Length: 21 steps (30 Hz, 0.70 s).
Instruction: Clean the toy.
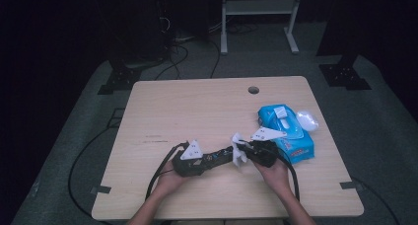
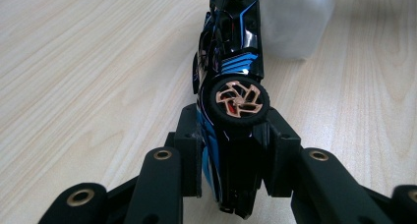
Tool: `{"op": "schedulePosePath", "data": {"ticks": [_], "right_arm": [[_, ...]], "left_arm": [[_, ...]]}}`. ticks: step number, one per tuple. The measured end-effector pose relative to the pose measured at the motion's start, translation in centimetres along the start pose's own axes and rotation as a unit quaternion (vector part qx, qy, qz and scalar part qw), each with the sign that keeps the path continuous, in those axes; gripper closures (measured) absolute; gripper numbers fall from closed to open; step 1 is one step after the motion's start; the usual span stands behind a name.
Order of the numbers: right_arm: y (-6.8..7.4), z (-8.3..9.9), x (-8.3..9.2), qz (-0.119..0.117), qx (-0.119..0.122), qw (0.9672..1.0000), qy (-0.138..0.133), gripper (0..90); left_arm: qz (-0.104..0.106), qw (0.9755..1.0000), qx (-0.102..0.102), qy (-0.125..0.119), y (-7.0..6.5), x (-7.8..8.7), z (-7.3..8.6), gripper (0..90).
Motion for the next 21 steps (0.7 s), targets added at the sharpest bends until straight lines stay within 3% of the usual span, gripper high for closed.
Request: {"op": "schedulePosePath", "data": {"ticks": [5,9,11,14,17,21], "right_arm": [[3.5,-0.6,-1.7,-0.037,0.037,0.9986,0.006,83.5],[5.4,-1.5,-2.8,-0.06,0.041,0.9974,0.001,83.5],[6.7,-2.0,-3.3,-0.088,0.034,0.9955,-0.006,83.5],[8.5,-2.3,-4.1,-0.106,0.05,0.9931,0.0,83.5],[8.5,-2.2,-4.3,-0.09,0.073,0.9932,0.011,83.5],[5.7,-1.6,-3.1,-0.049,0.062,0.9968,0.013,83.5]], "left_arm": [[-0.001,1.0,-0.004,0.005,0.0,0.1,0.0,66.2],[-0.001,1.0,-0.002,0.005,-0.1,0.1,0.0,66.2],[-0.001,1.0,-0.003,0.006,-0.1,0.1,0.0,66.2],[0.001,0.9999,-0.005,0.01,0.0,0.2,0.0,66.3],[0.001,0.9999,-0.005,0.011,0.1,0.4,0.2,66.3],[-0.002,0.9999,0.0,0.012,0.4,0.8,0.5,66.4]]}}
Point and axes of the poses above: each handheld gripper's, and its own axes: x roughly backward along the jaws, z roughly out of its underside, y roughly to its left, the point moved 7 cm from there along -x, roughly forward along the jaws
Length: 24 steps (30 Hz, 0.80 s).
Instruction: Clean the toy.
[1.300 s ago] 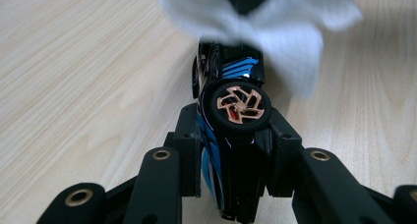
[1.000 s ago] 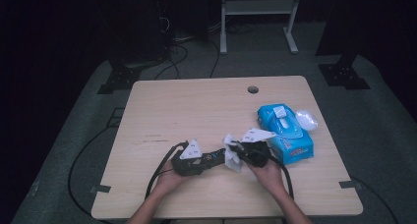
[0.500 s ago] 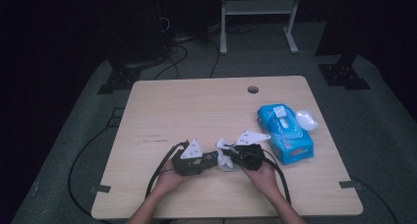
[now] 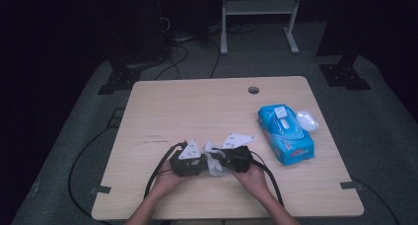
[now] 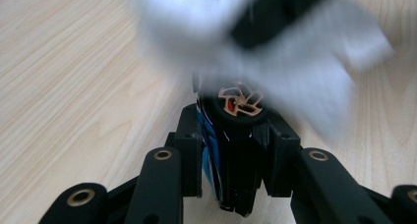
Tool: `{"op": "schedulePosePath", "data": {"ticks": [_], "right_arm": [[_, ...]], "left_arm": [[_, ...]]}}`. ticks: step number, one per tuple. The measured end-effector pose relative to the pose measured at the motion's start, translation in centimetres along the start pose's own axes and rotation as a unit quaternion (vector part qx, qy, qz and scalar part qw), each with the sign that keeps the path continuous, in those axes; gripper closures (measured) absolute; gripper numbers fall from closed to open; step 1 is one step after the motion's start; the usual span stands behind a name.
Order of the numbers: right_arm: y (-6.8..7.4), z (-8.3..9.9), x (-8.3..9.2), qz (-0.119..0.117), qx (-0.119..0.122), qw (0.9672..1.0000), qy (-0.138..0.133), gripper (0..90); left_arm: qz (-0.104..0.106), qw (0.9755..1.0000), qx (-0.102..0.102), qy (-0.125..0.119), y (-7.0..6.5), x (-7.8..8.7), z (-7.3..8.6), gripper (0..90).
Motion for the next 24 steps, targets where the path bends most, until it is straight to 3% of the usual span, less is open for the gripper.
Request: {"op": "schedulePosePath", "data": {"ticks": [2,5,7,11,15,18,21,24], "right_arm": [[-1.7,0.8,1.1,0.024,-0.005,0.9997,0.002,83.5],[-4.0,1.9,2.7,0.048,-0.033,0.9983,0.0,83.5],[-4.9,2.3,3.5,0.052,-0.05,0.9974,-0.005,83.5],[-4.4,2.2,3.3,0.037,-0.053,0.9979,-0.012,83.4],[-3.2,1.7,2.1,0.021,-0.036,0.999,-0.015,83.4],[-3.7,1.9,2.2,0.019,-0.04,0.9989,-0.012,83.4],[-4.8,2.4,2.7,0.039,-0.045,0.9982,0.0,83.4],[-4.9,2.7,3.0,0.034,-0.054,0.998,-0.003,83.4]], "left_arm": [[-0.001,1.0,0.001,0.0,0.1,0.1,0.1,66.4],[-0.001,1.0,-0.002,0.004,0.1,0.3,0.2,66.4],[0.0,1.0,-0.001,0.005,0.1,0.4,0.3,66.4],[0.0,0.9999,-0.002,0.011,0.2,0.5,0.3,66.4],[0.001,0.9999,-0.001,0.015,0.4,0.7,0.4,66.5],[0.002,0.9998,0.002,0.018,0.6,1.2,0.8,66.7],[-0.002,0.9997,0.0,0.026,0.7,1.6,1.0,66.7],[-0.003,0.9995,0.002,0.03,0.8,1.8,1.2,66.7]]}}
Point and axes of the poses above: each handheld gripper's, and its own axes: x roughly backward along the jaws, z roughly out of its underside, y roughly to its left, the point moved 7 cm from there along -x, roughly forward along the jaws
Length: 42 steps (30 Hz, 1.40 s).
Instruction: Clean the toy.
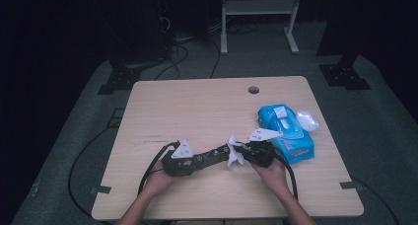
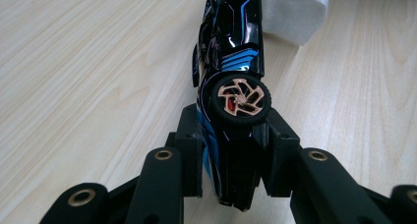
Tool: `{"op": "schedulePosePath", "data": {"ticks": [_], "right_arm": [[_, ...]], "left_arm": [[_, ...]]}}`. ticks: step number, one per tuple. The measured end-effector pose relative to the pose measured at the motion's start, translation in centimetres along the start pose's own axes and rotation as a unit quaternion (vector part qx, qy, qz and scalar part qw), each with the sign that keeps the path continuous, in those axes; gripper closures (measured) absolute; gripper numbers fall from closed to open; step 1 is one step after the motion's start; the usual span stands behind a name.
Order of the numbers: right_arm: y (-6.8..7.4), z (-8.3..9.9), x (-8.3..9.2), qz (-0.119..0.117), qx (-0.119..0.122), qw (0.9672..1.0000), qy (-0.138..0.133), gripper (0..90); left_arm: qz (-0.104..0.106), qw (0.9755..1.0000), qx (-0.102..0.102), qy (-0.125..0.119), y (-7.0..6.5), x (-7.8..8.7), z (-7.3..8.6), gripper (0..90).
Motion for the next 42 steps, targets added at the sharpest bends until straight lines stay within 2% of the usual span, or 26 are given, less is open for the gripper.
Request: {"op": "schedulePosePath", "data": {"ticks": [3,4,6,10,12,14,18,23,24,26,30,36,39,42], "right_arm": [[0.4,-0.1,0.2,-0.004,0.005,1.0,-0.002,83.4],[0.4,-0.2,0.3,-0.005,0.007,1.0,-0.002,83.4],[0.3,-0.2,0.5,-0.008,0.001,1.0,-0.004,83.3],[0.4,0.0,0.3,-0.018,-0.012,0.9997,-0.011,83.4],[0.7,-0.1,0.0,-0.021,-0.009,0.9997,-0.012,83.4],[1.2,-0.5,-0.3,-0.028,-0.01,0.9994,-0.02,83.4],[1.4,-0.8,-0.9,-0.029,-0.005,0.9994,-0.016,83.4],[-0.2,0.2,-0.7,-0.012,-0.023,0.9997,-0.003,83.4],[-0.1,0.2,-0.7,-0.017,-0.029,0.9994,-0.006,83.4],[0.4,-0.2,-0.7,-0.023,-0.024,0.9994,-0.013,83.4],[1.2,-0.6,-1.3,-0.031,-0.012,0.9994,-0.011,83.4],[0.7,-0.1,-1.3,-0.032,-0.024,0.9992,-0.008,83.4],[0.6,-0.1,-1.1,-0.033,-0.029,0.999,-0.01,83.4],[0.6,-0.2,-1.0,-0.035,-0.03,0.9988,-0.013,83.4]], "left_arm": [[0.001,1.0,0.0,0.002,-0.1,-0.2,-0.3,65.3],[0.004,1.0,0.003,0.002,-0.2,-0.3,-0.5,62.2],[0.002,0.9999,-0.008,0.008,-0.2,-0.5,-1.1,59.2],[-0.001,0.9994,-0.015,0.032,-0.1,-1.4,-2.1,53.3],[-0.001,0.999,-0.016,0.042,0.0,-1.9,-2.3,53.7],[-0.002,0.9988,-0.016,0.046,0.1,-2.0,-2.2,57.9],[0.005,0.9989,-0.008,0.046,0.2,-1.6,-1.9,59.0],[0.006,0.9991,-0.005,0.042,0.6,-0.5,-0.9,63.7],[0.005,0.9991,-0.003,0.041,0.6,-0.3,-0.7,63.7],[0.005,0.9991,-0.002,0.041,0.7,-0.1,-0.5,63.7],[0.003,0.999,-0.006,0.044,0.7,0.4,-0.1,63.9],[0.005,0.9989,0.0,0.046,1.0,1.5,0.9,64.0],[0.01,0.999,0.0,0.044,0.9,1.5,0.7,63.0],[0.01,0.9992,0.001,0.04,0.9,1.3,-0.2,54.7]]}}
Point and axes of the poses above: each handheld gripper's, and its own axes: x roughly backward along the jaws, z roughly out of its underside, y roughly to its left, the point moved 7 cm from there along -x, roughly forward along the jaws
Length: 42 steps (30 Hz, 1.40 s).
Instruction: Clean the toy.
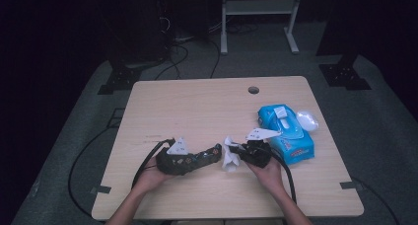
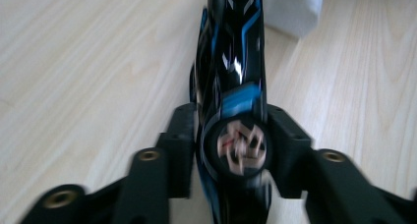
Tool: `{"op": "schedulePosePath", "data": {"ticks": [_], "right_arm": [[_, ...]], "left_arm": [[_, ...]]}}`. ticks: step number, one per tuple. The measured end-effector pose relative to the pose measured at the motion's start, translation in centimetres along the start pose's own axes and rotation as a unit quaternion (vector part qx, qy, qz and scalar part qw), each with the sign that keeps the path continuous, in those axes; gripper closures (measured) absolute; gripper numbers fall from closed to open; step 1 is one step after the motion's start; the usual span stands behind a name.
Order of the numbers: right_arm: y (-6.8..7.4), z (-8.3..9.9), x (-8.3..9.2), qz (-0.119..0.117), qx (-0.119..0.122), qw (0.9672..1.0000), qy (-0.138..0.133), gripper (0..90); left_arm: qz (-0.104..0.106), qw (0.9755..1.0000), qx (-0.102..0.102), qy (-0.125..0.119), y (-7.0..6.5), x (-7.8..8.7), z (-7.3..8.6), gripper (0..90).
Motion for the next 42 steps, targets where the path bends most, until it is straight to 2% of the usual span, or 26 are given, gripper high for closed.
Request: {"op": "schedulePosePath", "data": {"ticks": [3,9,13,18,24,29,31,33,37,42], "right_arm": [[0.1,0.0,0.1,-0.002,0.003,1.0,-0.001,83.4],[0.0,0.0,0.5,-0.003,-0.003,1.0,-0.005,83.4],[-0.1,0.3,0.5,-0.004,-0.006,0.9999,-0.008,83.4],[-0.1,0.5,0.5,-0.005,-0.007,0.9999,-0.006,83.4],[-0.2,0.5,0.5,-0.005,-0.01,0.9999,-0.006,83.4],[-0.3,0.6,0.5,-0.008,-0.016,0.9998,-0.007,83.4],[-0.3,0.7,0.4,-0.011,-0.02,0.9997,-0.006,83.4],[-0.3,0.8,0.3,-0.015,-0.021,0.9996,-0.006,83.4],[-0.1,0.9,-0.1,-0.032,-0.032,0.999,-0.005,83.4],[-0.1,1.2,-0.4,-0.054,-0.053,0.9971,-0.007,83.4]], "left_arm": [[-0.005,1.0,-0.001,0.007,0.0,-0.5,-1.2,47.4],[-0.009,0.9991,-0.017,0.037,-0.1,-2.0,-3.2,46.0],[-0.008,0.998,-0.018,0.061,-0.1,-3.0,-3.6,47.3],[-0.006,0.9967,-0.021,0.078,-0.2,-3.8,-4.1,50.1],[-0.007,0.9935,-0.024,0.111,-0.3,-4.7,-4.4,49.5],[-0.014,0.9912,-0.027,0.129,-0.3,-5.1,-4.5,55.0],[-0.01,0.9909,-0.027,0.131,-0.3,-5.1,-4.6,55.8],[-0.002,0.9919,-0.026,0.124,-0.4,-5.0,-4.7,57.2],[-0.006,0.9921,-0.035,0.121,-0.6,-5.1,-4.7,57.4],[0.001,0.995,-0.031,0.095,-1.0,-4.7,-5.1,57.5]]}}
Point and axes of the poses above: each handheld gripper's, and its own axes: x roughly backward along the jaws, z roughly out of its underside, y roughly to its left, the point moved 7 cm from there along -x, roughly forward along the jaws
